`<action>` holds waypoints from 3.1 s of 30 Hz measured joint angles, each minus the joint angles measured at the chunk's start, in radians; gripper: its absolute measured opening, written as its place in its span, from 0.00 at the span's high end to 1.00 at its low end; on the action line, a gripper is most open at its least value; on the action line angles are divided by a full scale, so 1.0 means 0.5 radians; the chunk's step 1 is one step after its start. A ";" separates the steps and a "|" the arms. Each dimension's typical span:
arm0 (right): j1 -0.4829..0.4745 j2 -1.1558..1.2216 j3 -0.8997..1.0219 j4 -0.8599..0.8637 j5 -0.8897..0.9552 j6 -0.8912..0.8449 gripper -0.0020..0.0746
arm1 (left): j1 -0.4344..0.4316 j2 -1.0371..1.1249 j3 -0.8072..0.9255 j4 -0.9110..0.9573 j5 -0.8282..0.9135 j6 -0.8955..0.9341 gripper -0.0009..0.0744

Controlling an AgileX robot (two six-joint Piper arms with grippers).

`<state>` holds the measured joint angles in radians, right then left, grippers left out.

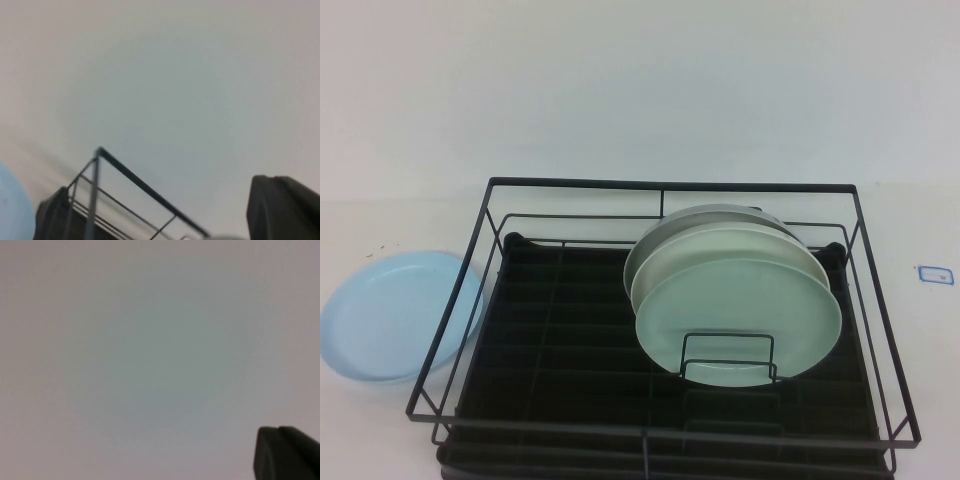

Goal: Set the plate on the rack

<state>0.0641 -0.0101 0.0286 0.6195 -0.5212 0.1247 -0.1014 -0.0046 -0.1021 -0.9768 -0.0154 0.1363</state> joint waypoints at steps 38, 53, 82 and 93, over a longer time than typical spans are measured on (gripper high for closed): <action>0.000 0.422 -1.517 -0.617 1.190 -1.092 0.98 | 0.062 1.459 -1.745 1.773 0.900 0.323 0.99; 0.016 0.681 -1.521 -0.224 2.361 -1.738 0.98 | 0.181 2.251 -2.484 0.819 1.551 0.788 0.99; 0.016 0.684 -1.177 0.255 2.780 -2.219 0.98 | 0.980 3.563 -2.472 1.140 1.700 0.502 0.88; 0.016 0.684 -1.173 0.284 2.726 -2.219 0.98 | 0.980 3.948 -2.472 1.128 1.623 0.502 0.53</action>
<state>0.0719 0.3319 -0.5580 0.7616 0.8418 -0.9848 0.3887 1.9695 -1.3379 -0.4126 0.7959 0.3871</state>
